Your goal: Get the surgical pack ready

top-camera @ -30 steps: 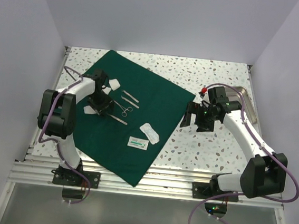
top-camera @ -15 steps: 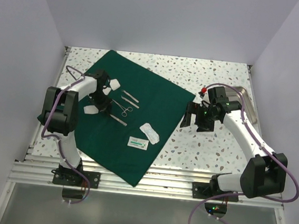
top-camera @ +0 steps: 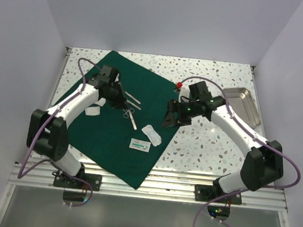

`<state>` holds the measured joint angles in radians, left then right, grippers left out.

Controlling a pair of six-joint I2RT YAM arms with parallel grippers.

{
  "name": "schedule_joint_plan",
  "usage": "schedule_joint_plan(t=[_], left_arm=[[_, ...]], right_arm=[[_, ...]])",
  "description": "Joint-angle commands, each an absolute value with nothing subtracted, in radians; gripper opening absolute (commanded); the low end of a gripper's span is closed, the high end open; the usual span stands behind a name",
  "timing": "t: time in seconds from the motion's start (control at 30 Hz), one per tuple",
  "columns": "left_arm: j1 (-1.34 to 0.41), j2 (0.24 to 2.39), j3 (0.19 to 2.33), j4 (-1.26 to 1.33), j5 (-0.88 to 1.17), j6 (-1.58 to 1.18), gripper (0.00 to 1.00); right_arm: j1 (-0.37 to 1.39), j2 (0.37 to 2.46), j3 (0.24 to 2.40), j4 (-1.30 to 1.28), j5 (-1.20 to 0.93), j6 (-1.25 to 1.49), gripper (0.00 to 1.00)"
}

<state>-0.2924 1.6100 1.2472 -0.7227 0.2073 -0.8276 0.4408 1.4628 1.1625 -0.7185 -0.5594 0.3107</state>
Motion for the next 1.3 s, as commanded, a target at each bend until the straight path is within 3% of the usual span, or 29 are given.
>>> schedule_joint_plan(t=[0.0, 0.5, 0.87, 0.93, 1.0, 1.03, 1.07, 1.1, 1.2, 1.27], left_arm=[[-0.31, 1.504, 1.149, -0.536, 0.469, -0.785, 0.0], [-0.339, 1.396, 1.074, -0.479, 0.574, -0.871, 0.0], [-0.344, 1.411, 1.074, -0.459, 0.606, -0.861, 0.0], [-0.344, 1.413, 1.068, -0.443, 0.615, -0.862, 0.0], [-0.344, 1.417, 1.065, -0.431, 0.624, -0.859, 0.0], [-0.344, 1.416, 1.06, -0.426, 0.626, -0.854, 0.0], [-0.344, 1.419, 1.061, -0.434, 0.618, -0.85, 0.05], [-0.344, 1.42, 1.062, -0.448, 0.601, -0.844, 0.42], [-0.341, 1.414, 1.08, -0.54, 0.487, -0.812, 0.99], [-0.328, 1.407, 1.088, -0.586, 0.434, -0.778, 1.0]], right_arm=[[0.564, 1.503, 1.239, -0.552, -0.736, 0.308, 0.75], [0.687, 1.66, 1.324, -0.449, -0.718, 0.396, 0.67], [0.695, 1.729, 1.365, -0.468, -0.684, 0.397, 0.47], [0.696, 1.736, 1.367, -0.468, -0.687, 0.4, 0.3], [0.696, 1.749, 1.38, -0.495, -0.658, 0.391, 0.0], [0.695, 1.75, 1.387, -0.518, -0.647, 0.382, 0.0], [0.696, 1.75, 1.396, -0.532, -0.608, 0.377, 0.0], [0.696, 1.749, 1.399, -0.546, -0.571, 0.376, 0.0], [0.692, 1.729, 1.41, -0.606, -0.356, 0.345, 0.0], [0.69, 1.729, 1.43, -0.667, -0.194, 0.324, 0.0]])
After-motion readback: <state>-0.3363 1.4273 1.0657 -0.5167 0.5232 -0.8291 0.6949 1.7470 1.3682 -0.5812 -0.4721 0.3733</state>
